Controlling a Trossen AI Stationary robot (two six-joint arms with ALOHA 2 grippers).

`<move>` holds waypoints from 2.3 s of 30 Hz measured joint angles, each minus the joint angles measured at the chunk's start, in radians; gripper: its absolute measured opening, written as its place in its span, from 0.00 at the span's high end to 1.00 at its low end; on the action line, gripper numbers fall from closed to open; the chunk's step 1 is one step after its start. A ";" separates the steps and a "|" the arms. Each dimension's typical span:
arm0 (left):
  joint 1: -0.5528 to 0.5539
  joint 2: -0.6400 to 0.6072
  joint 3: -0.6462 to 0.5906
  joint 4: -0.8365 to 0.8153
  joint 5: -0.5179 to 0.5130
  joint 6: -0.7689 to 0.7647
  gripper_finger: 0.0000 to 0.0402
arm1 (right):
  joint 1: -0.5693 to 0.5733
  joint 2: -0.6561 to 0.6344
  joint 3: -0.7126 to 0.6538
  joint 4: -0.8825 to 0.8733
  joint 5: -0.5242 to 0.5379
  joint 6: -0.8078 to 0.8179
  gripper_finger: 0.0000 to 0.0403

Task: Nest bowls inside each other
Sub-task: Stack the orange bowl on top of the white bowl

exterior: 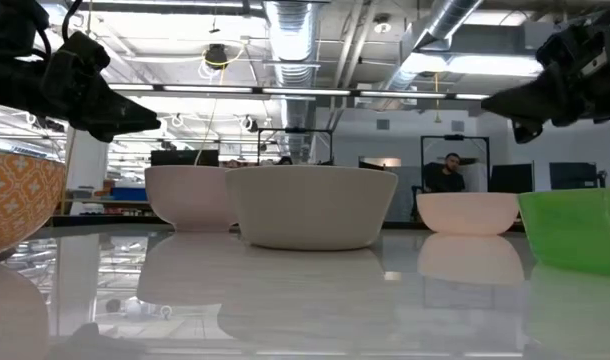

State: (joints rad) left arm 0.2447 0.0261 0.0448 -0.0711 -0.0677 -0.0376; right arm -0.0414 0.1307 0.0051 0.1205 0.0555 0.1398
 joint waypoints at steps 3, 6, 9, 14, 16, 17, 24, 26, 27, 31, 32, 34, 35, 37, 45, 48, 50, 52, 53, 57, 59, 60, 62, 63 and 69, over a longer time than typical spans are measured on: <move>0.000 0.000 0.000 0.000 0.000 0.000 0.61 | 0.000 0.000 0.000 0.068 0.000 -0.002 0.91; 0.000 0.000 0.000 0.000 0.000 0.000 0.61 | -0.001 0.000 0.000 0.159 0.009 -0.029 0.91; 0.000 0.000 0.000 0.000 0.000 0.000 0.61 | -0.001 -0.001 0.008 0.227 0.050 -0.059 0.91; 0.000 0.000 0.000 0.000 0.000 0.000 0.61 | -0.001 0.029 0.054 0.238 0.160 -0.061 0.90; 0.000 0.000 0.000 0.000 0.000 0.000 0.61 | -0.002 0.061 0.073 0.221 0.208 -0.063 0.88; 0.000 0.000 0.000 0.000 0.000 0.000 0.61 | -0.002 0.080 0.090 0.202 0.239 -0.063 0.86; 0.000 0.000 0.000 0.000 0.000 0.000 0.61 | -0.090 0.230 0.275 -0.083 0.425 0.025 0.69; 0.000 0.000 0.000 0.000 0.000 0.000 0.61 | -0.145 0.279 0.347 -0.197 0.492 0.081 0.63; 0.000 0.000 0.000 0.000 0.000 0.000 0.61 | -0.180 0.304 0.389 -0.271 0.526 0.116 0.60; 0.000 0.000 0.000 0.000 0.000 0.000 0.61 | -0.354 0.426 0.556 -0.564 0.516 0.223 0.47; 0.000 0.000 0.000 0.000 0.000 0.000 0.61 | -0.401 0.458 0.590 -0.616 0.492 0.232 0.44; 0.000 0.000 0.000 0.000 0.000 0.000 0.61 | -0.496 0.528 0.652 -0.692 0.419 0.245 0.39; 0.000 0.000 0.000 0.000 0.000 0.000 0.61 | -0.544 0.561 0.677 -0.719 0.379 0.242 0.37; 0.000 0.000 0.000 0.000 0.000 0.000 0.61 | -0.643 0.623 0.715 -0.771 0.308 0.229 0.35; 0.000 0.001 0.000 0.000 0.000 0.000 0.61 | -0.865 0.795 0.800 -0.911 0.182 0.208 0.34; 0.000 0.003 0.000 0.004 0.002 0.000 0.61 | -0.824 0.829 0.811 -0.928 0.214 0.268 0.34; 0.000 0.005 0.000 0.004 -0.001 0.000 0.61 | -0.825 0.853 0.810 -0.937 0.212 0.303 0.34; 0.000 0.007 0.000 0.005 -0.002 0.000 0.61 | -0.829 0.883 0.809 -0.973 0.215 0.335 0.34; 0.000 0.008 0.000 0.005 -0.003 0.000 0.61 | -0.831 0.901 0.805 -1.001 0.217 0.356 0.34; 0.000 0.008 0.000 0.003 -0.001 0.000 0.61 | -0.834 0.961 0.764 -0.995 0.261 0.399 0.34; 0.000 0.007 0.000 0.003 -0.001 0.000 0.61 | -0.831 0.986 0.739 -1.003 0.252 0.417 0.34; 0.000 0.007 0.000 0.003 0.000 0.000 0.61 | -0.829 0.995 0.727 -0.996 0.245 0.417 0.34; 0.000 0.007 0.000 0.002 0.001 0.000 0.61 | -0.831 1.001 0.694 -0.939 0.235 0.420 0.34; 0.000 0.007 0.000 0.002 0.001 0.000 0.61 | -0.831 1.001 0.678 -0.903 0.222 0.421 0.34; 0.000 0.007 0.000 0.002 0.001 0.000 0.61 | -0.831 1.009 0.590 -0.776 0.197 0.462 0.34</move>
State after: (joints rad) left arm 0.2450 0.0330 0.0448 -0.0694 -0.0664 -0.0378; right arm -0.8726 1.1393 0.5954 -0.6557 0.2521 0.6016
